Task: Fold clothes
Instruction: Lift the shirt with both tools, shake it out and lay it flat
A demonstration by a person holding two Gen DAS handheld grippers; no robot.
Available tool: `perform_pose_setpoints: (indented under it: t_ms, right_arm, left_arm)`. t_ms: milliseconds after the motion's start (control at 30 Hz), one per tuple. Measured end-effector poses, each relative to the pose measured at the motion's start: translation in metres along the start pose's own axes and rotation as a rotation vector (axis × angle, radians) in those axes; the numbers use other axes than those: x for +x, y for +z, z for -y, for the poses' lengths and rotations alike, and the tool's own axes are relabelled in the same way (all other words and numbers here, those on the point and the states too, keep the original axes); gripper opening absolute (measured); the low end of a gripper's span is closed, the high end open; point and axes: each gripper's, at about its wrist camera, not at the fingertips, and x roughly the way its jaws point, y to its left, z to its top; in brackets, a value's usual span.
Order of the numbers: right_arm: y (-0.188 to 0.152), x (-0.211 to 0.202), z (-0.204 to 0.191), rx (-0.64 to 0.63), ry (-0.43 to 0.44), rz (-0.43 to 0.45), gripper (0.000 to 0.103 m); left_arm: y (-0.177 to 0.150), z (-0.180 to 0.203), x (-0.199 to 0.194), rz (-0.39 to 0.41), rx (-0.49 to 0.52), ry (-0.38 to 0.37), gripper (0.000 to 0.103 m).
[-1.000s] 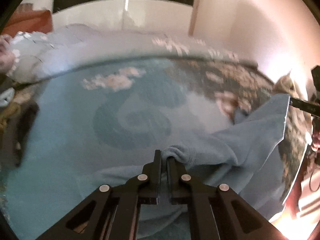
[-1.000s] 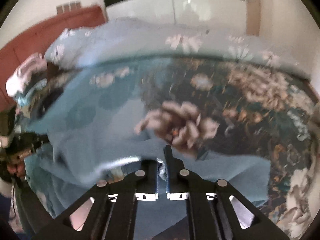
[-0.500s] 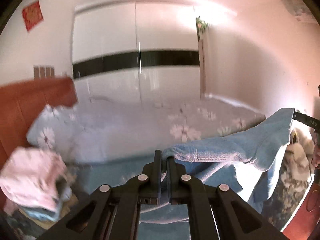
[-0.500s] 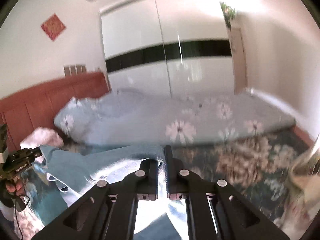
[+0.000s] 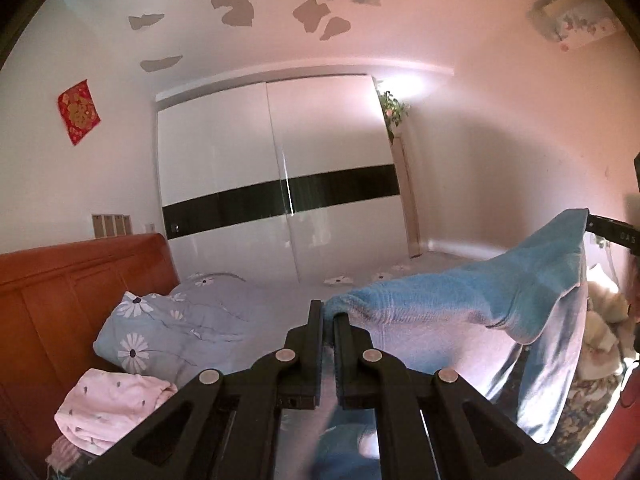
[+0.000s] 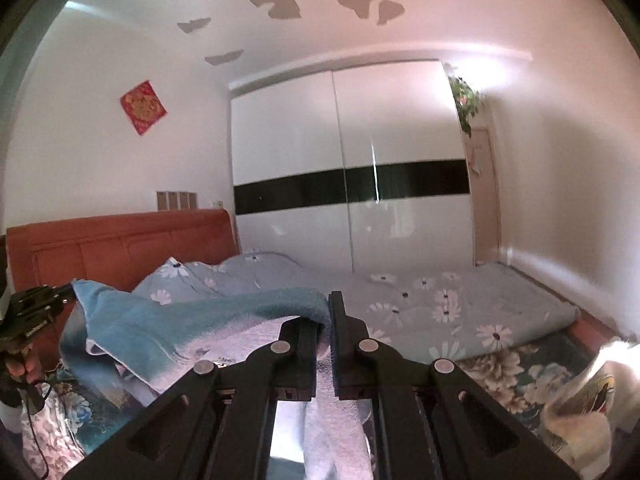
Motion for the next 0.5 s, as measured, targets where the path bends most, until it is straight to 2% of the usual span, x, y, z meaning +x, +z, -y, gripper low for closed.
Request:
perform_pose_setpoints:
  t_ms: [167, 367, 433, 500]
  right_arm:
    - [0.005, -0.022, -0.011, -0.060, 0.021, 0.029, 0.005]
    - [0.016, -0.028, -0.017, -0.095, 0.027, 0.052, 0.005]
    - [0.015, -0.016, -0.016, -0.115, 0.025, 0.035, 0.005]
    - [0.001, 0.019, -0.010, -0.127, 0.020, -0.049, 0.005]
  left_arm:
    - [0.002, -0.008, -0.015, 0.016, 0.011, -0.007, 0.005]
    - [0.015, -0.019, 0.000, -0.003, 0.013, -0.051, 0.005]
    - [0.008, -0.019, 0.020, -0.044, 0.019, -0.041, 0.005]
    - [-0.013, -0.022, 0.060, -0.141, 0.009, -0.035, 0.005]
